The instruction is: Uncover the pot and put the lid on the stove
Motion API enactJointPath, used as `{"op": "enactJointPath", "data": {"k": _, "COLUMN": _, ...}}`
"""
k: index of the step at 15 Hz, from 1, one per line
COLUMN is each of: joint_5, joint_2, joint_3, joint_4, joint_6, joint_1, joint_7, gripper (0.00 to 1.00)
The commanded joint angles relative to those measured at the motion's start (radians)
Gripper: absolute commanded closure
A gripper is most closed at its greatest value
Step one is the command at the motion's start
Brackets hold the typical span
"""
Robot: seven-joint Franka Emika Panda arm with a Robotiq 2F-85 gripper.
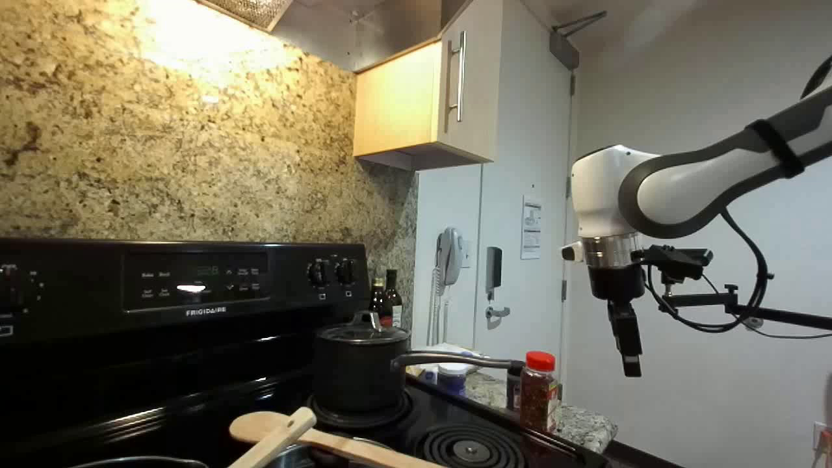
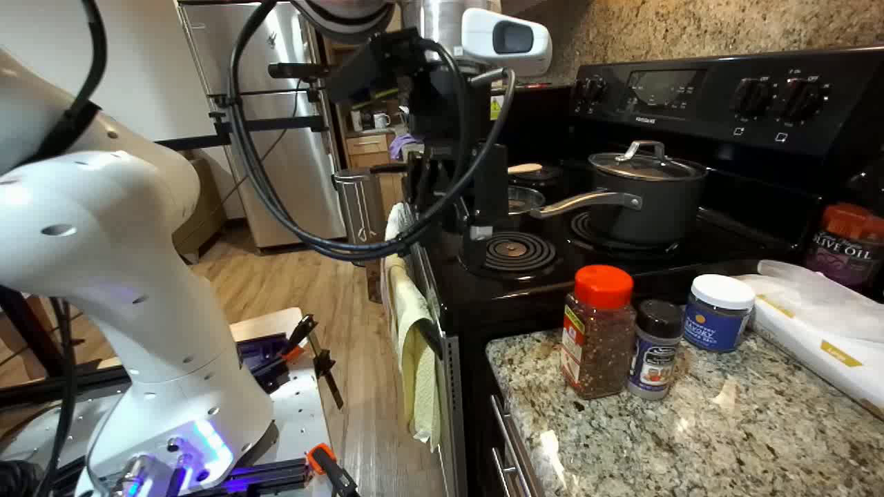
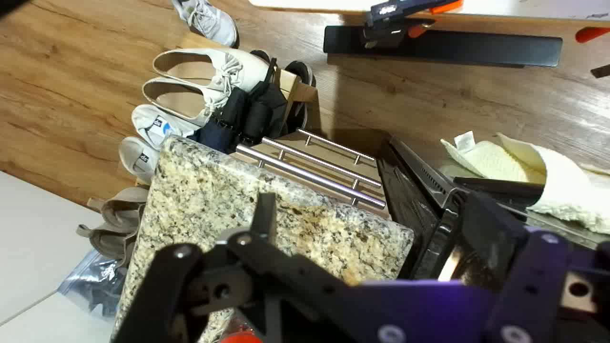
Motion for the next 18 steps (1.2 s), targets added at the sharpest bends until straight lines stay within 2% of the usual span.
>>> {"op": "enactJointPath", "data": {"k": 1, "joint_5": -0.002, "joint_2": 0.0, "joint_3": -0.004, "joint_4": 0.001, "joint_6": -0.003, "joint_1": 0.005, "joint_7": 0.002, "gripper": 0.0}}
{"op": "enactJointPath", "data": {"k": 5, "joint_5": -0.002, "joint_2": 0.0, "joint_3": -0.004, "joint_4": 0.001, "joint_6": -0.003, "joint_1": 0.005, "joint_7": 0.002, "gripper": 0.0}}
{"op": "enactJointPath", "data": {"k": 9, "joint_5": 0.046, "joint_2": 0.017, "joint_3": 0.004, "joint_4": 0.067, "joint_6": 0.036, "joint_1": 0.033, "joint_7": 0.018, "gripper": 0.0}}
{"op": "enactJointPath", "data": {"k": 14, "joint_5": 0.129, "joint_2": 0.138, "joint_3": 0.04, "joint_4": 0.259, "joint_6": 0.11, "joint_1": 0.091, "joint_7": 0.09, "gripper": 0.0}}
{"op": "enactJointPath", "data": {"k": 18, "joint_5": 0.155, "joint_2": 0.286, "joint_3": 0.089, "joint_4": 0.414, "joint_6": 0.201, "joint_1": 0.105, "joint_7": 0.213, "gripper": 0.0}}
